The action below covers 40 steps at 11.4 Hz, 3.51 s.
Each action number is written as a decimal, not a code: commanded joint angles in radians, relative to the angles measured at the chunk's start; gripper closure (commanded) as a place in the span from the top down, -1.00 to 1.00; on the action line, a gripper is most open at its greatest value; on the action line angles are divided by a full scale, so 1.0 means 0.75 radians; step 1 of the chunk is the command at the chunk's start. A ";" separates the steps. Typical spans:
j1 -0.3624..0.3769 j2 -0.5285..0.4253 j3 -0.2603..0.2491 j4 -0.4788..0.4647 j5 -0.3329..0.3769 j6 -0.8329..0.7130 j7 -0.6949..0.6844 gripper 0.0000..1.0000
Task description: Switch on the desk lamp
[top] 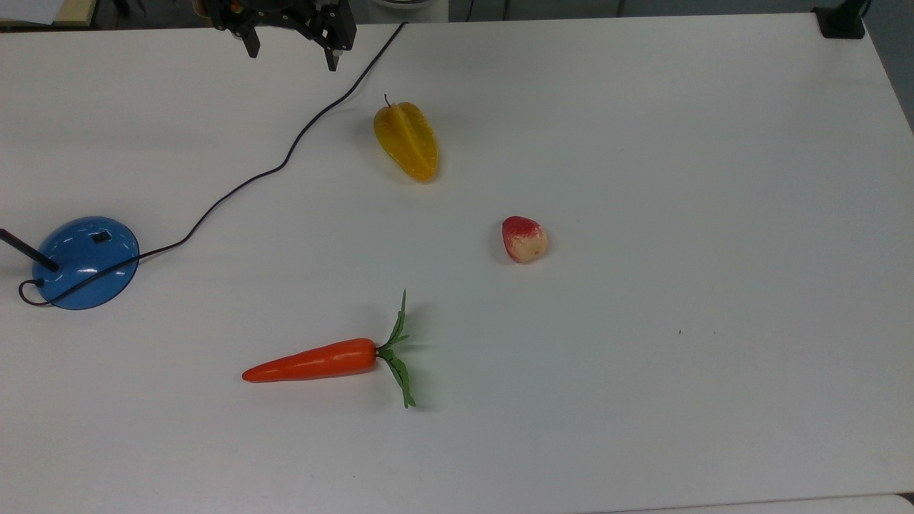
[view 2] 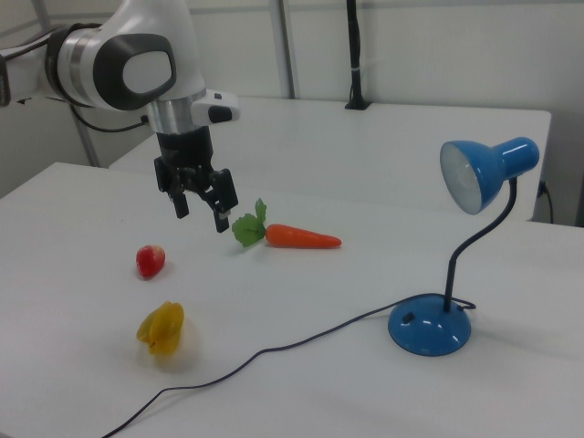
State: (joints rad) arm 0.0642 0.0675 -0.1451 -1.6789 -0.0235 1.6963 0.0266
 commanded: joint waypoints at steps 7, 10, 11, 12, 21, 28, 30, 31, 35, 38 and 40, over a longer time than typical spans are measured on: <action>-0.014 -0.022 0.018 -0.015 -0.006 -0.073 -0.005 1.00; -0.014 -0.018 0.018 -0.015 -0.006 -0.077 -0.005 0.99; -0.014 -0.018 0.018 -0.019 -0.008 -0.085 -0.007 0.65; -0.014 -0.020 0.018 -0.019 -0.006 -0.086 -0.005 0.13; -0.116 0.018 0.003 -0.201 -0.046 0.493 0.245 -1.00; -0.253 0.272 -0.146 -0.175 -0.063 0.963 0.247 -1.00; -0.304 0.339 -0.150 -0.149 -0.049 1.043 0.283 -1.00; -0.311 0.378 -0.150 -0.146 -0.048 1.127 0.322 -1.00; -0.343 0.484 -0.150 -0.083 -0.061 1.275 0.412 -1.00; -0.343 0.572 -0.148 -0.010 -0.063 1.277 0.462 -1.00; -0.343 0.620 -0.148 0.044 -0.051 1.277 0.466 -1.00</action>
State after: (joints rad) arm -0.1946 0.4791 -0.2522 -1.7076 -0.0521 2.6416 0.3429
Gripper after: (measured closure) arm 0.991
